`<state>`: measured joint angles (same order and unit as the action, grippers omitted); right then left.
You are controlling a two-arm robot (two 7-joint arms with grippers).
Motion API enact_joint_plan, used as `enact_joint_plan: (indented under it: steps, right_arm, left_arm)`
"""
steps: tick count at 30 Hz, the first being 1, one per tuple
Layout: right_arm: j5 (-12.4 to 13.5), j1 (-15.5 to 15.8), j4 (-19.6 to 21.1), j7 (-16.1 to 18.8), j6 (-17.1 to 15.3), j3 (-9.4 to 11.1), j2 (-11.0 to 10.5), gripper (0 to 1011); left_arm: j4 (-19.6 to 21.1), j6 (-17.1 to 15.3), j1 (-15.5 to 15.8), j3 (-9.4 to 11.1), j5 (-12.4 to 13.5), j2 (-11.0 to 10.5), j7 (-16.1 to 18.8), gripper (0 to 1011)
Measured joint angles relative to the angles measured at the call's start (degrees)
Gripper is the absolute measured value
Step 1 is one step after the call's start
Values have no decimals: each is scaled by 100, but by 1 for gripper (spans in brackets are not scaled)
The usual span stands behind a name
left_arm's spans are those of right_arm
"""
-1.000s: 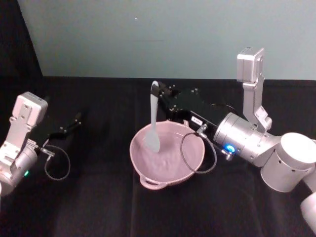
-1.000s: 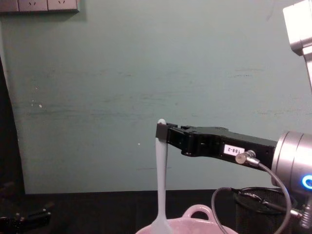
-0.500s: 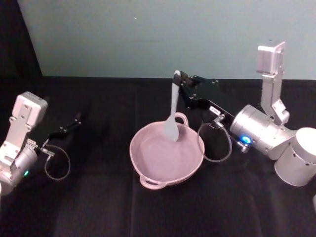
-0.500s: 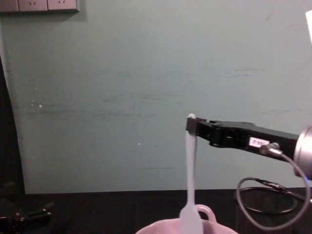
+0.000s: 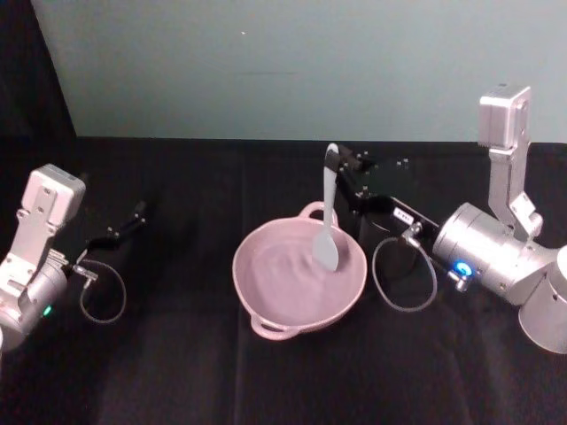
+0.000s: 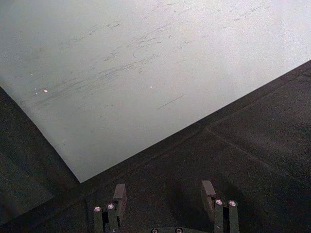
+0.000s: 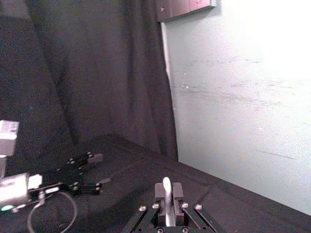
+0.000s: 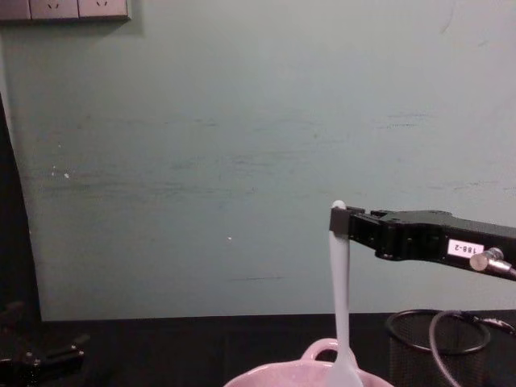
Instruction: Use the one hand to pick up the spoon and stir the clear water in the bowl.
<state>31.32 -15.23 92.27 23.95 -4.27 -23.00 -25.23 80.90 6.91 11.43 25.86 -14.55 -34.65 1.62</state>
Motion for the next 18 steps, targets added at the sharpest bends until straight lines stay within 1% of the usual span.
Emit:
enact_joint_plan:
  steps: [3,8,9,10,13,18]
  right_arm:
    - [-22,42,112,20,-40,-57,-26,98]
    - [-65,82,280,128,-117,-278,-4,98]
    - [-65,82,280,128,-117,-278,-4,98]
    - [-68,72,299,149,-125,-337,28,98]
    - [-70,18,294,182,-125,-423,102,98]
    - [-54,-111,128,228,-92,-517,245,98]
  left_arm:
    - [0,0,0,0,0,0,0,1011]
    - [0,0,0,0,0,0,0,1011]
    - [0,0,0,0,0,0,0,1011]
    - [0,0,0,0,0,0,0,1011]
    - [0,0,0,0,0,0,0,1011]
    - [0,0,0,0,0,0,0,1011]
